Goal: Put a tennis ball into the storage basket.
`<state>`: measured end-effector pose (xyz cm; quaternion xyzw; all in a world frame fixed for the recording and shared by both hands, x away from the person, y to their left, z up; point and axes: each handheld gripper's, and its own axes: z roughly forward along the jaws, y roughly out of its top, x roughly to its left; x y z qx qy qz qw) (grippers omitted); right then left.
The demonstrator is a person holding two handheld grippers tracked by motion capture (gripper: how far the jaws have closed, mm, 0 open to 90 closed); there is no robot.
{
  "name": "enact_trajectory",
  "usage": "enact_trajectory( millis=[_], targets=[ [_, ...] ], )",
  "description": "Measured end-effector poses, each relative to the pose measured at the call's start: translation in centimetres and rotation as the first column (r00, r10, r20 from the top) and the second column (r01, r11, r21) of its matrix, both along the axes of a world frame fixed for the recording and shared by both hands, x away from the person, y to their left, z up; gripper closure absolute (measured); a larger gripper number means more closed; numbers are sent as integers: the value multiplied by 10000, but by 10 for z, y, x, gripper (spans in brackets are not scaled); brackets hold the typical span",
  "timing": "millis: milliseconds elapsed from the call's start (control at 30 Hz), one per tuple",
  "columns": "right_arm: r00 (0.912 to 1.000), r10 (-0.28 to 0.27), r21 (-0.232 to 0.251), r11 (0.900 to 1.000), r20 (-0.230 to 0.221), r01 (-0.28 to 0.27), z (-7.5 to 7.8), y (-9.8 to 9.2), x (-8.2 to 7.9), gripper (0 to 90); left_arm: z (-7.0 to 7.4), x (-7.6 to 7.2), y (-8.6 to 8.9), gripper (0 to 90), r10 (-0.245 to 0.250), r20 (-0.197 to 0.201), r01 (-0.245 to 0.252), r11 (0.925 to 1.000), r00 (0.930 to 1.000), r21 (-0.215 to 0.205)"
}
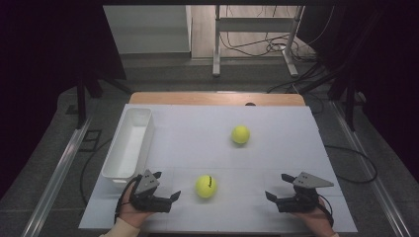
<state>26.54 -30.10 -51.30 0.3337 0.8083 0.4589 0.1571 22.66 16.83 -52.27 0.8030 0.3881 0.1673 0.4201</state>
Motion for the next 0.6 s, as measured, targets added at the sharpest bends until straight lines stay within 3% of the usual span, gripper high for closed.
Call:
enact_trajectory(
  millis=[267,600],
  targets=[
    [9999,47,-318,9995,-99,-50,-3,2,0,89,1,-1,1,58,-51,-8,51,10000,10000,-28],
    [9998,-116,-352,9993,-164,110,-2,1,1,86,0,0,1,59,-59,-84,58,9999,9999,-86]
  ],
)
